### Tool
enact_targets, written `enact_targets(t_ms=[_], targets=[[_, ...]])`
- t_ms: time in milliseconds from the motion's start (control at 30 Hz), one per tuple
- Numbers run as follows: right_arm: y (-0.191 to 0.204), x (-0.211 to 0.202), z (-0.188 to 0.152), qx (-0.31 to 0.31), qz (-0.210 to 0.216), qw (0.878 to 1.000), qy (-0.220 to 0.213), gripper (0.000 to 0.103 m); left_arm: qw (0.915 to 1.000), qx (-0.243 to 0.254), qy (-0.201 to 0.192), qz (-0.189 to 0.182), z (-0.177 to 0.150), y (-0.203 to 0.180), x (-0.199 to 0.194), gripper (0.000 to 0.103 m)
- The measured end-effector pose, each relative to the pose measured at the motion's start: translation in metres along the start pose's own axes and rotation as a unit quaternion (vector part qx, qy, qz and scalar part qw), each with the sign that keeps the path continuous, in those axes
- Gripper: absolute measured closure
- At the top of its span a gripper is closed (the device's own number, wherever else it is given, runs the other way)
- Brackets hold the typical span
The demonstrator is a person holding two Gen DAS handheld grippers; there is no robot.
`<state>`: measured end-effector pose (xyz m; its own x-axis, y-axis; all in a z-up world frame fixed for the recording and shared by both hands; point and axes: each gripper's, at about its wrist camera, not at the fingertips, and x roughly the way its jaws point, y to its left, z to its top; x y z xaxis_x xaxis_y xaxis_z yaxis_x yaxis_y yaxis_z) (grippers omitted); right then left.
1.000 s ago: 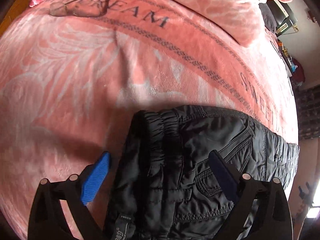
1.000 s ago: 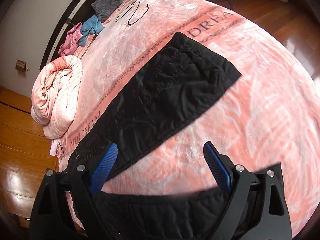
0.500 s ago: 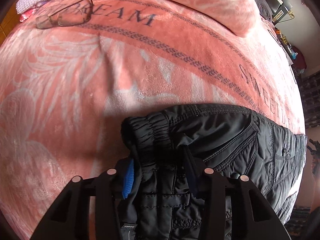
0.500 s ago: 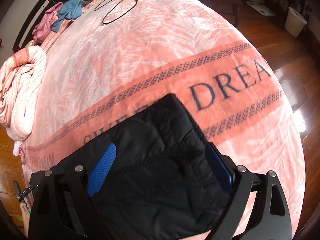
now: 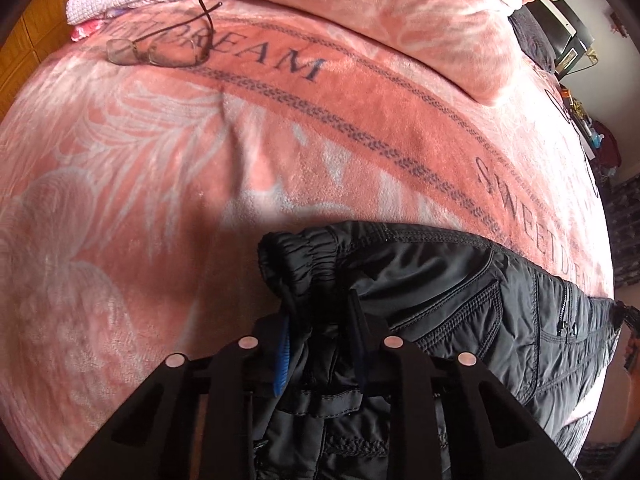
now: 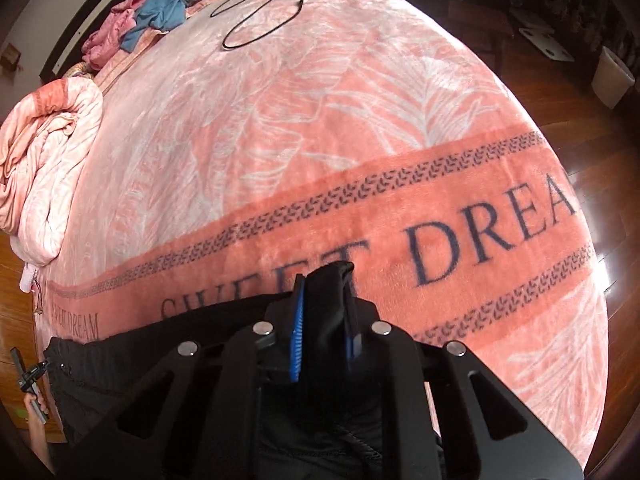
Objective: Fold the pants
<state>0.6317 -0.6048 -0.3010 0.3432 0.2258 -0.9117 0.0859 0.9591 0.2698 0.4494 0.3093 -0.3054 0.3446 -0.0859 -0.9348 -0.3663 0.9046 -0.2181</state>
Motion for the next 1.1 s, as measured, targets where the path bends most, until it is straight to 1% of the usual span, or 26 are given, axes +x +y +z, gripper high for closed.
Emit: enact_targets(t_ms=[133,267,433,533,767,1033,1100], targets=[[0.006,-0.050,-0.012,0.002,0.005,1.000,-0.024,0.091,0.9995,-0.003,-0.029,-0.008,-0.001,-0.005,-0.027,0.080],[0.014,-0.102,-0.030,0.001,0.007,0.999,-0.052,0.092,0.9980,0.006,-0.056,-0.028,-0.004,-0.012,-0.064,0.080],[0.006,-0.161,-0.070,0.021,0.006,0.996,-0.087,0.093,0.9948,0.027,-0.085,-0.048,-0.008,-0.023,-0.106,0.080],[-0.001,-0.187,-0.099,0.035,0.007,0.994,-0.099,0.093,0.9927,0.041,-0.100,-0.054,-0.015,-0.027,-0.127,0.080],[-0.016,-0.228,-0.169,0.062,0.013,0.991,-0.121,0.094,0.9894,0.050,-0.119,-0.066,-0.039,-0.025,-0.163,0.080],[-0.031,-0.262,-0.242,0.090,0.023,0.985,-0.143,0.094,0.9876,0.035,-0.132,-0.078,-0.076,-0.012,-0.190,0.080],[-0.034,-0.268,-0.261,0.091,0.020,0.985,-0.143,0.094,0.9874,0.029,-0.133,-0.081,-0.088,-0.006,-0.193,0.080]])
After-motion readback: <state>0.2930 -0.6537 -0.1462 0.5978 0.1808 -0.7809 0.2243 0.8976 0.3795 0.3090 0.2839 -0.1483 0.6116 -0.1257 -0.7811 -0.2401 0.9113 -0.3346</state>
